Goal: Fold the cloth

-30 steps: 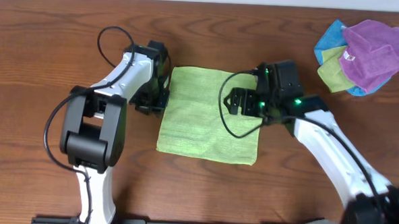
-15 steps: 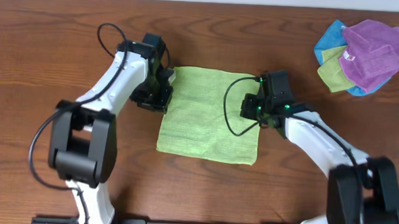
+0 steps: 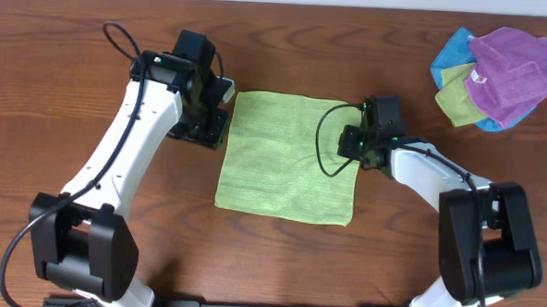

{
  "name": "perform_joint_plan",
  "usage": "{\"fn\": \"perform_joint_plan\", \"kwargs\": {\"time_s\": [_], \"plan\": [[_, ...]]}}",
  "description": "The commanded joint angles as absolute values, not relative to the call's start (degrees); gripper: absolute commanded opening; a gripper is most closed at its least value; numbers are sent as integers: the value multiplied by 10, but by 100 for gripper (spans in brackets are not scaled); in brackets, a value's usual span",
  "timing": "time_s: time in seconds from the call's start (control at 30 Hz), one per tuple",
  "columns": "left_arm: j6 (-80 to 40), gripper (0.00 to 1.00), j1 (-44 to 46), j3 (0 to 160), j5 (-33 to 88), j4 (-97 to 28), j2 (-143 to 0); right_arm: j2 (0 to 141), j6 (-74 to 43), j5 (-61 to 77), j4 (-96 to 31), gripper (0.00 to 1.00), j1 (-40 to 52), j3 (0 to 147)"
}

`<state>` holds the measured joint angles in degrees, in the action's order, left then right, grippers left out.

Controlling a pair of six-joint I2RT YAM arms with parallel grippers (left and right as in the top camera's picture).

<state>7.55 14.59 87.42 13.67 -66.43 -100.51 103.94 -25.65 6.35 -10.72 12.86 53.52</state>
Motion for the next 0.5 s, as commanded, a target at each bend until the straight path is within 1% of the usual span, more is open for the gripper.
{"fn": "perform_joint_plan", "kwargs": {"time_s": [0.0, 0.27, 0.47], "plan": [[78, 39, 146, 879, 131, -666, -1009, 1053, -237, 53, -90, 5, 123, 543], [72, 39, 146, 879, 131, -669, -1009, 1079, -219, 53, -57, 7, 123, 543], [66, 38, 146, 879, 131, -672, -1008, 1089, -205, 45, -23, 6, 123, 543]]}}
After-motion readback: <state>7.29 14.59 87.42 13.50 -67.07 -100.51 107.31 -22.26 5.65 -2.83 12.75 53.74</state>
